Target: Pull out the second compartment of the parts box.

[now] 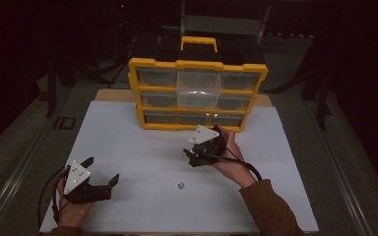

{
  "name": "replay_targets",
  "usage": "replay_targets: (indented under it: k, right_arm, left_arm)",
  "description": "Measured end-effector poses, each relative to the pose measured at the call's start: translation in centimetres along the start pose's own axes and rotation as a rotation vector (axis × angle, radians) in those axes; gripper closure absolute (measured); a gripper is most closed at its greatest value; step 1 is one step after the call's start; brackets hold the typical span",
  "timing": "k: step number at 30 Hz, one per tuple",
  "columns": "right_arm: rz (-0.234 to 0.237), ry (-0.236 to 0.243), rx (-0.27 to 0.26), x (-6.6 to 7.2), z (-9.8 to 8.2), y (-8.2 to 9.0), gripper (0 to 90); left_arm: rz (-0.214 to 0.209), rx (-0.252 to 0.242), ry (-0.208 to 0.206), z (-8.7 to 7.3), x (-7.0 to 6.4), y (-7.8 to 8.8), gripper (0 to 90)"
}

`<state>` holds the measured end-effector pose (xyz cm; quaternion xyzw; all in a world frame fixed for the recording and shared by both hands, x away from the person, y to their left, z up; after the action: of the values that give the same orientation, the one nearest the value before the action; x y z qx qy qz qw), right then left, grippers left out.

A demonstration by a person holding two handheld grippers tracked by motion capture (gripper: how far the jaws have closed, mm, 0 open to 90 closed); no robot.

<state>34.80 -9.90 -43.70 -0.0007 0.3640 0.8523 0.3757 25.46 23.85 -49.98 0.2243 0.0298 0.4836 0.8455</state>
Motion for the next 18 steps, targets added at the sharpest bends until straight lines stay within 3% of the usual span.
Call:
replay_targets:
  k: [3,18]
  right_arm:
    - [0.011,-0.016,0.014,0.1,-0.2,-0.2,16.5]
    - [0.185,-0.128,0.106,0.8,-1.1,-1.2,14.3]
  left_arm:
    - [0.001,0.0,0.0,0.0,0.0,0.0,0.0]
    - [-0.001,-0.001,-0.003,0.0,0.0,0.0,0.0]
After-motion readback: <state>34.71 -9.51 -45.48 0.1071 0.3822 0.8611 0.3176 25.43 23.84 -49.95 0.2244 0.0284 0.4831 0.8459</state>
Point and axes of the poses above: each handheld gripper's, and its own axes: y roughly backward along the jaws, z roughly out of its top, x roughly to its left, the point moved 3 cm from there along -y, roughly forward along the jaws, and after that the axes turned 7 degrees about -y, right-handed, at the moved point
